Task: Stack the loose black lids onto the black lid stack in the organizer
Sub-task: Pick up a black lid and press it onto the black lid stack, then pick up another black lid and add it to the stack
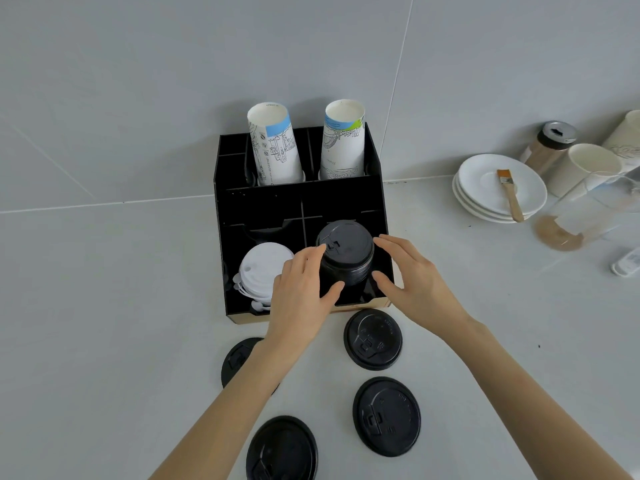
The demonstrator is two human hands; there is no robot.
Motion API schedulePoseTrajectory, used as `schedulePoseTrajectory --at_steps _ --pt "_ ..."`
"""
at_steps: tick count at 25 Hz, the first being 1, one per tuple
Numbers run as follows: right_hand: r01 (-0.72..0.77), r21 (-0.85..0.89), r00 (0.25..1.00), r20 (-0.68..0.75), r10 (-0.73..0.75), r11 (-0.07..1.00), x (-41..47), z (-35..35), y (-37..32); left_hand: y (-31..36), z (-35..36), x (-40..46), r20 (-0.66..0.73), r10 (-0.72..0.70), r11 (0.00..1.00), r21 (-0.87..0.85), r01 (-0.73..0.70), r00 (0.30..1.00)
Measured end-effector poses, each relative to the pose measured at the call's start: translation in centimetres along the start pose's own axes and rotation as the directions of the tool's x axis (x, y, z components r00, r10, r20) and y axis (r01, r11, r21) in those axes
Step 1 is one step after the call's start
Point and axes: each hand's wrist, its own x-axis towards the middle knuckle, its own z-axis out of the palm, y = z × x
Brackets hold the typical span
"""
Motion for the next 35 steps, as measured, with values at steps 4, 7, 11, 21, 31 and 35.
schedulePoseTrajectory --at_steps 4,7,11,21,31,35 --pt "-0.018 0.029 0.998 -0.061 0.02 0.999 -3.5 -0.1 0.7 0.4 0.2 -2.7 0.021 0.059 0.997 -0.055 -0.058 0.998" --pt "-0.054 0.04 0.997 -0.056 0.057 0.998 -5.6 0.3 1.8 0.4 1.4 -4.4 0.115 0.051 0.997 -0.064 -0.044 0.992" --pt "-0.124 0.016 0.991 0.053 0.123 0.992 -7.3 1.8 3.8 0.2 3.4 -5.8 0.264 -0.011 1.0 -0.013 0.015 0.965" --pt "-0.193 0.031 0.96 0.213 0.182 0.981 -7.8 5.0 5.2 -0.1 6.1 -6.7 0.372 -0.071 0.997 -0.005 0.078 0.926" --pt "-0.087 0.051 0.994 0.072 0.084 0.995 -9.0 4.4 2.6 -0.1 3.7 -7.4 0.277 -0.018 0.995 -0.088 0.044 0.961" --pt "-0.019 0.07 1.0 0.004 0.019 0.997 -8.6 2.8 0.8 0.6 1.8 -7.5 0.147 0.037 0.988 -0.151 -0.014 0.988"
